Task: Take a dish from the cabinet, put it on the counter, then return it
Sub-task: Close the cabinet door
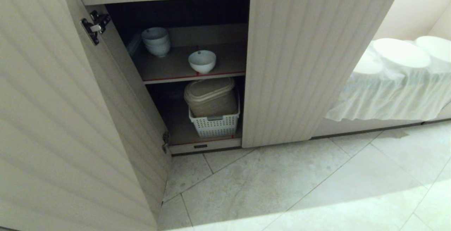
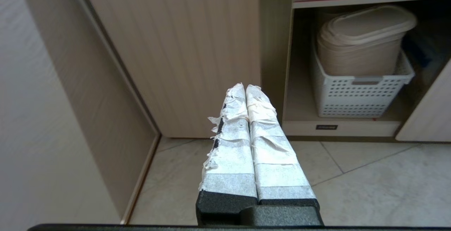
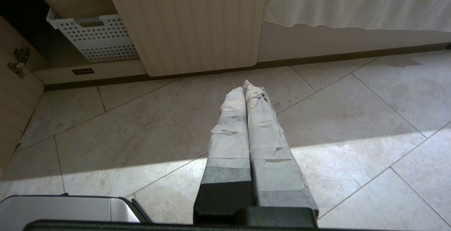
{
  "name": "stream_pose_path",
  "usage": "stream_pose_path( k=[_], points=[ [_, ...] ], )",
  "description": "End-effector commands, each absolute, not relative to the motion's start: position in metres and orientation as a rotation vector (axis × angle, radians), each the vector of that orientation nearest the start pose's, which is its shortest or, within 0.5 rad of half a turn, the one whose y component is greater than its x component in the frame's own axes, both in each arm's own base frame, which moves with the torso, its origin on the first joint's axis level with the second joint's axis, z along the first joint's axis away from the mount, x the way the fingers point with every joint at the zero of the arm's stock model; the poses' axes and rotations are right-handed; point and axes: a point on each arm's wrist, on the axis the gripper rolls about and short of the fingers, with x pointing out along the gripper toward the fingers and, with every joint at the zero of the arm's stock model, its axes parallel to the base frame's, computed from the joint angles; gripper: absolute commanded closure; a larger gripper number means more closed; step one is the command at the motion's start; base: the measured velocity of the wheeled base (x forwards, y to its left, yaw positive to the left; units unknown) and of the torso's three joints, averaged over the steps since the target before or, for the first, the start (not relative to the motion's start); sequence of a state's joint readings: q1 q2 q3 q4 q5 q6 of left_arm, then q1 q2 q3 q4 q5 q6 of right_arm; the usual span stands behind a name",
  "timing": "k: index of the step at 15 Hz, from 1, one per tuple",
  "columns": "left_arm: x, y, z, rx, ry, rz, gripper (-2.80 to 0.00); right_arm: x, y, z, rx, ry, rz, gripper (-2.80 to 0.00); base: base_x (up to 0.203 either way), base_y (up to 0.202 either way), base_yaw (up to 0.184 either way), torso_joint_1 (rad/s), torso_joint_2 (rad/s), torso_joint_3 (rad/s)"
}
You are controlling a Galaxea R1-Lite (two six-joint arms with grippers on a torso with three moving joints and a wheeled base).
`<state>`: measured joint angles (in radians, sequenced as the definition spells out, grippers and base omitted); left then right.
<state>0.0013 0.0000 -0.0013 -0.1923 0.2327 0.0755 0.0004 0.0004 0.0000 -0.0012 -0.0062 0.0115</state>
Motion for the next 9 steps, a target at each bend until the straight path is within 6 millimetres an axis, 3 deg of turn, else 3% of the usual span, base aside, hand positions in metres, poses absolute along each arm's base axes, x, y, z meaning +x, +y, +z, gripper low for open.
stream_pose_path(
  k=[1, 9],
  points=[
    [-0.0263, 0.0056, 0.0973, 0.051, -0.186, 0.262, 0.0, -0.0228, -0.0002, 0.0756, 0.011, -0.002, -0.005, 0.0, 0.0, 0.0, 0.0, 0.0, 0.0, 0.0],
    [-0.0279, 0.0084, 0.0984, 0.04, -0.169, 0.397, 0.0, -0.0228, -0.0002, 0.0756, 0.012, -0.002, -0.005, 0.0, 0.0, 0.0, 0.0, 0.0, 0.0, 0.0]
  ],
)
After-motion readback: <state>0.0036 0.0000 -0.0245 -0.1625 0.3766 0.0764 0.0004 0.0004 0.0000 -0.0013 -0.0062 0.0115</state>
